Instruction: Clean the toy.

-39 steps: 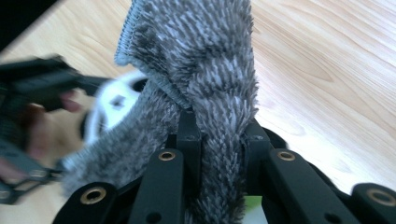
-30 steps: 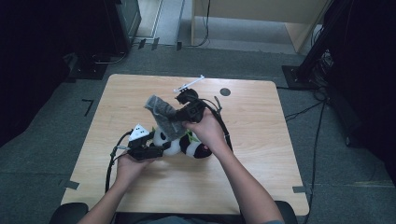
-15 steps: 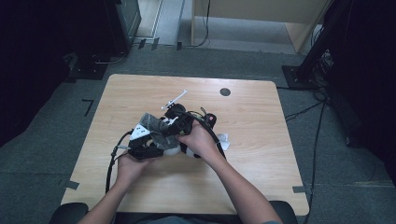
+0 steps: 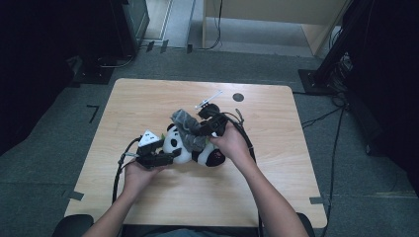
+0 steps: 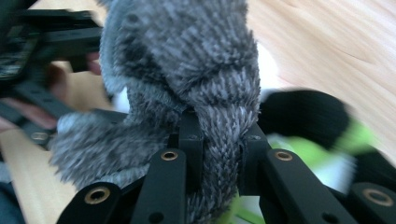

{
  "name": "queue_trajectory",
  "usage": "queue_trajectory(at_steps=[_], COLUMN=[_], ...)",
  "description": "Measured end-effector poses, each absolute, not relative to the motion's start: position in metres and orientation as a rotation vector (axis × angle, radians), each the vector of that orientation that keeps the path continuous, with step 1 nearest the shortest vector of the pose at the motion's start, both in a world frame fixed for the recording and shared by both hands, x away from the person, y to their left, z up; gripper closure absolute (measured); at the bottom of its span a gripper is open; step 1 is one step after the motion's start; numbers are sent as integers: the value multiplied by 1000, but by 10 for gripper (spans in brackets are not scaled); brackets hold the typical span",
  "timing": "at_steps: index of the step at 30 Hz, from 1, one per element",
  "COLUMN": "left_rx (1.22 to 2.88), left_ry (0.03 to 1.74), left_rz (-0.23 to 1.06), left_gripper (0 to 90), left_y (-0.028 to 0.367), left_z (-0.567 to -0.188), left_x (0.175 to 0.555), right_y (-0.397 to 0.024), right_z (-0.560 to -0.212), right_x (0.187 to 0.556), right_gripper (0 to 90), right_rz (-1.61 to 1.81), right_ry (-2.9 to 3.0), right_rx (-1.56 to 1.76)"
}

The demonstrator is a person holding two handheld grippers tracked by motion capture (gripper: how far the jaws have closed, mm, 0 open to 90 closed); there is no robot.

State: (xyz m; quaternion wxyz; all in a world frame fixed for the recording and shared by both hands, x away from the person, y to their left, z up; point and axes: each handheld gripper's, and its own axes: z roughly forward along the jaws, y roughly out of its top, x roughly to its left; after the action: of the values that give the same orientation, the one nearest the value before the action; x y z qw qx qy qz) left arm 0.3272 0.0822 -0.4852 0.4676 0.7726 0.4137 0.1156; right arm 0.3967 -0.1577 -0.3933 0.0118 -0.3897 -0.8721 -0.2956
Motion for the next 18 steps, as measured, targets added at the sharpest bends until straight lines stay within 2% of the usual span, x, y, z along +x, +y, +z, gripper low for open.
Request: queue_trajectory(at_steps=[15, 18], left_rx=[1891, 1897], left_ry=[1010, 1016], left_rz=[285, 271], left_gripper=[258, 301], left_y=[82, 82], left_z=[-486, -485], left_x=[326, 326], right_y=[-199, -207], right_z=[-388, -379], right_x=[414, 412], right_gripper=[788, 792], right_rz=[-1008, -1080], right_ry=[-2640, -2591], right_rx=[-1409, -1438])
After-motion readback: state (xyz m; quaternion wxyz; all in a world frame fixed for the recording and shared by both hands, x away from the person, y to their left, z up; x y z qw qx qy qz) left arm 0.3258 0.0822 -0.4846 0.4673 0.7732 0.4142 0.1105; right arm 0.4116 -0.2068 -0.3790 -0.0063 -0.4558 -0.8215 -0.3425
